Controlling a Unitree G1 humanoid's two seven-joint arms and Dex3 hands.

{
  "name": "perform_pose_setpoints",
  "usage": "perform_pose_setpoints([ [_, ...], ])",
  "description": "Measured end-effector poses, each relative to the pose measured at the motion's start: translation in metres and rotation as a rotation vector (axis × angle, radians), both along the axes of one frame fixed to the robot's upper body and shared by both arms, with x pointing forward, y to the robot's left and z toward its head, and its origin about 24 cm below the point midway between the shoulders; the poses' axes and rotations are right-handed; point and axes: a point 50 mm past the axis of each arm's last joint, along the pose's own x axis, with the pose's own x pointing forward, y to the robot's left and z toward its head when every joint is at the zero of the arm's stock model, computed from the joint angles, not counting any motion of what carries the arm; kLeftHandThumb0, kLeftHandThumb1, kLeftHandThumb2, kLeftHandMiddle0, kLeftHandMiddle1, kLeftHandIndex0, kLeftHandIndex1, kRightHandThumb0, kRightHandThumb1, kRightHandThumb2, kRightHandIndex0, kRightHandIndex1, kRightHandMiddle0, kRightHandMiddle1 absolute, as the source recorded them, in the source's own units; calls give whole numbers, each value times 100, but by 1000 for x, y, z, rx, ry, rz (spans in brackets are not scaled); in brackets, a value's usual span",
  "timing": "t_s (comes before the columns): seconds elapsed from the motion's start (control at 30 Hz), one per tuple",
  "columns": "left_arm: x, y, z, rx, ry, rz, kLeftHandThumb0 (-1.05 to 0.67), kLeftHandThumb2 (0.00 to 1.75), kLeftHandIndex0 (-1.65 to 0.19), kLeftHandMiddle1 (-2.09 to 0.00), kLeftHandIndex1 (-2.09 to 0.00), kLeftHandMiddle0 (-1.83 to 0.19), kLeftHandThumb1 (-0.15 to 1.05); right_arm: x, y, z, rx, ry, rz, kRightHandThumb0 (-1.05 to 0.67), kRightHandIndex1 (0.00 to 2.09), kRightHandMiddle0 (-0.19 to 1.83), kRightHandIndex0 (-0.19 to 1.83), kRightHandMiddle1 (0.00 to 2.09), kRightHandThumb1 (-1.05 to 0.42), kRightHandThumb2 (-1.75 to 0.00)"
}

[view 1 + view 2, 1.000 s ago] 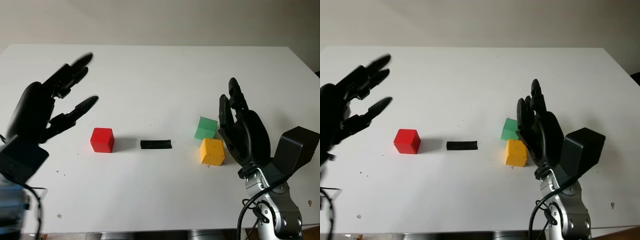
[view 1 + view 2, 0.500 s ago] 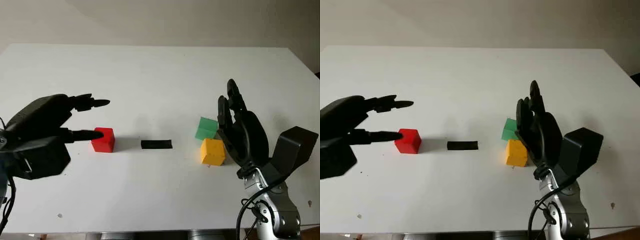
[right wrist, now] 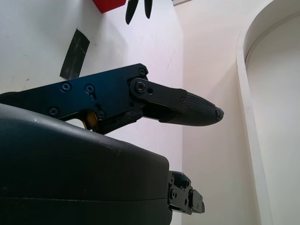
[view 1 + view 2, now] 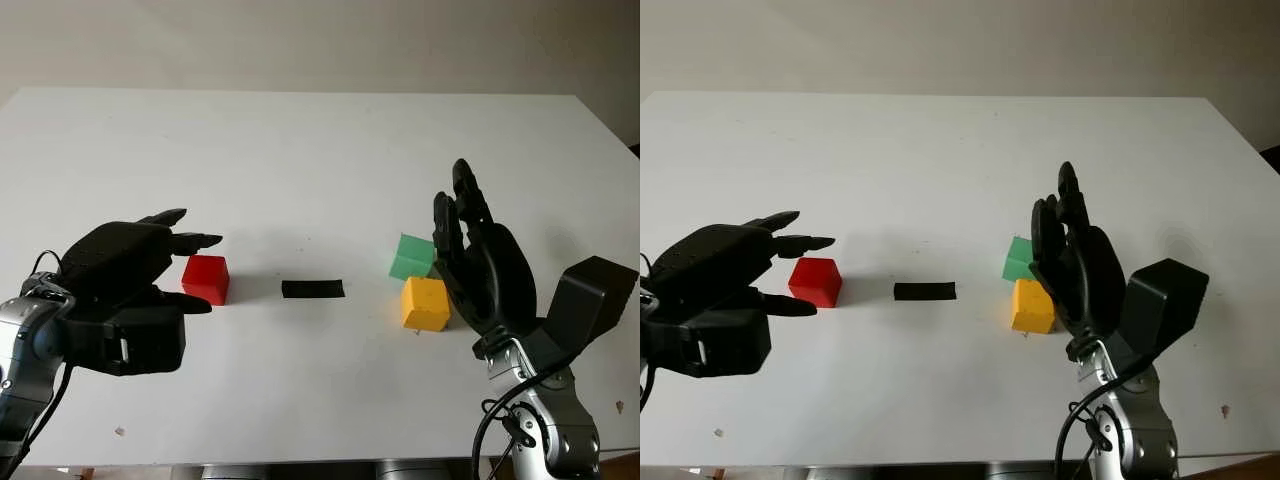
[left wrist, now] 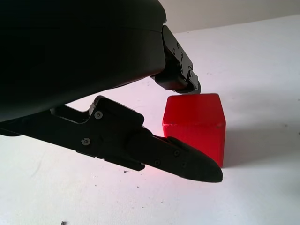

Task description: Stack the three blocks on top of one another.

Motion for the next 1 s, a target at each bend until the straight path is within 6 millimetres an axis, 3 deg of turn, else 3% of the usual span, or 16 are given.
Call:
perform_pose_setpoints([
  [0.3, 0, -6, -1, 45, -51, -21, -65, 5, -57, -7, -12, -12, 98, 0, 0, 0, 5, 0, 7, -67, 0, -19, -19, 0, -105, -61],
  [0.33, 1, -7, -1, 43, -64, -32, -64, 5, -50, -6, -32, -14, 98, 0, 0, 0, 6, 0, 9, -67, 0, -19, -19, 0, -105, -61],
  [0.4, 1, -8, -2, 37, -85, -54, -58, 6, -20, -6, -106, -17, 100, 0, 0, 0, 7, -1, 14, -67, 0, -19, -19, 0, -105, -62],
  [0.5, 1, -9, -3, 31, -116, -91, -49, 6, -15, -7, -139, -22, 103, 0, 0, 0, 13, -2, 16, -67, 0, -19, -19, 0, -105, -63],
  [0.57, 1, -9, -4, 26, -131, -112, -45, 7, -15, -8, -150, -24, 104, 0, 0, 0, 14, -2, 18, -67, 0, -19, -19, 0, -105, -63],
  [1.0, 0, -6, -1, 86, -131, -139, -42, 6, -12, -9, -161, -31, 103, 0, 0, -1, 15, 9, 28, -68, 0, -19, -19, 0, -105, -61],
])
